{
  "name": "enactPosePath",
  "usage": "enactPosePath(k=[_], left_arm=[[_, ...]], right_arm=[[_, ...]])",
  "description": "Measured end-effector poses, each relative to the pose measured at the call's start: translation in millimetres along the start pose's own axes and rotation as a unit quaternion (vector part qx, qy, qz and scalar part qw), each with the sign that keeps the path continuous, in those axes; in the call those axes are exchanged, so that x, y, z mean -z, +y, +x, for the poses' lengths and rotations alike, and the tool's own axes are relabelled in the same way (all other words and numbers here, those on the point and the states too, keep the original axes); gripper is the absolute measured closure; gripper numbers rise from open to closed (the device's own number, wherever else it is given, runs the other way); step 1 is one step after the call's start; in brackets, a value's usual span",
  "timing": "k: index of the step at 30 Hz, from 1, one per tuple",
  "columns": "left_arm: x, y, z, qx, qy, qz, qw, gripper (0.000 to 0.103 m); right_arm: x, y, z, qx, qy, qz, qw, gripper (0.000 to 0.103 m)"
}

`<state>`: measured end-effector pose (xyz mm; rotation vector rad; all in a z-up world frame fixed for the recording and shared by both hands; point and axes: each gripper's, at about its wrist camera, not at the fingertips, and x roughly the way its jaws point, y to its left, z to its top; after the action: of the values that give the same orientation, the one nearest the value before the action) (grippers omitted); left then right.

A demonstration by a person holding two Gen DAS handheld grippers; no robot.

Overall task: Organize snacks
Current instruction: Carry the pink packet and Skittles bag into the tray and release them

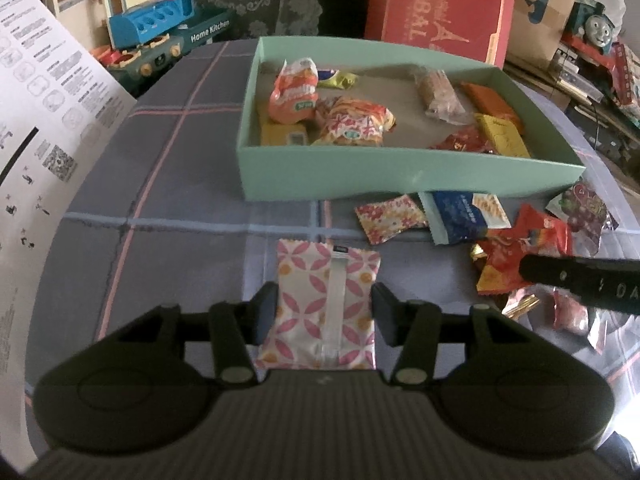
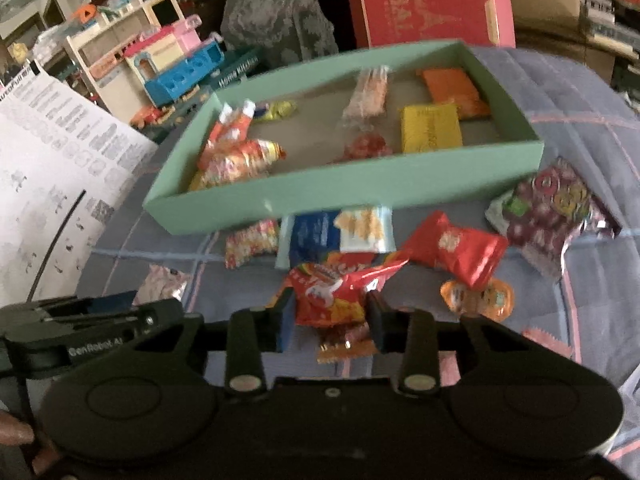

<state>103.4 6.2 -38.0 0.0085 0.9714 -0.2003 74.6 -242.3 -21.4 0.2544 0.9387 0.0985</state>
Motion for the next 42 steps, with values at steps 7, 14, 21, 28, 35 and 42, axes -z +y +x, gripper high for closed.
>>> enactPosePath(k=[7, 14, 21, 28, 35, 42], left_arm=[[6.2, 4.1, 1.1, 0.002, 0.009, -0.004, 0.9999, 0.053], [5.7, 9.4, 1.8, 0.006, 0.01, -0.015, 0.9998, 0.053], [5.8, 20.5, 5.0, 0.009, 0.014, -0.035, 0.9992, 0.053], [10.2, 33.9, 0.9, 0.008, 0.009, -0.055, 0.9984, 0.053], [9.8, 40.6, -2.4, 0.01, 0.006, -0.061, 0.9981, 0.053], [-2.1, 29.6, -7.6, 0.025, -0.004, -0.049, 0.9985, 0.053]], right_arm=[[12.8, -9.1, 4.0, 0.008, 0.032, -0.002, 0.999, 0.048], [-0.2, -10.7, -9.4, 0.015, 0.004, -0.018, 1.0, 0.019], [1.9, -5.3, 9.2, 0.019, 0.058, 0.045, 0.997, 0.019], [-7.3, 13.5, 33.9, 0.044, 0.03, 0.048, 0.997, 0.027], [2.0, 17.9, 39.0, 0.063, 0.018, 0.003, 0.998, 0.051], [-6.2, 2.3, 13.8, 0.033, 0.009, 0.013, 0.999, 0.053]])
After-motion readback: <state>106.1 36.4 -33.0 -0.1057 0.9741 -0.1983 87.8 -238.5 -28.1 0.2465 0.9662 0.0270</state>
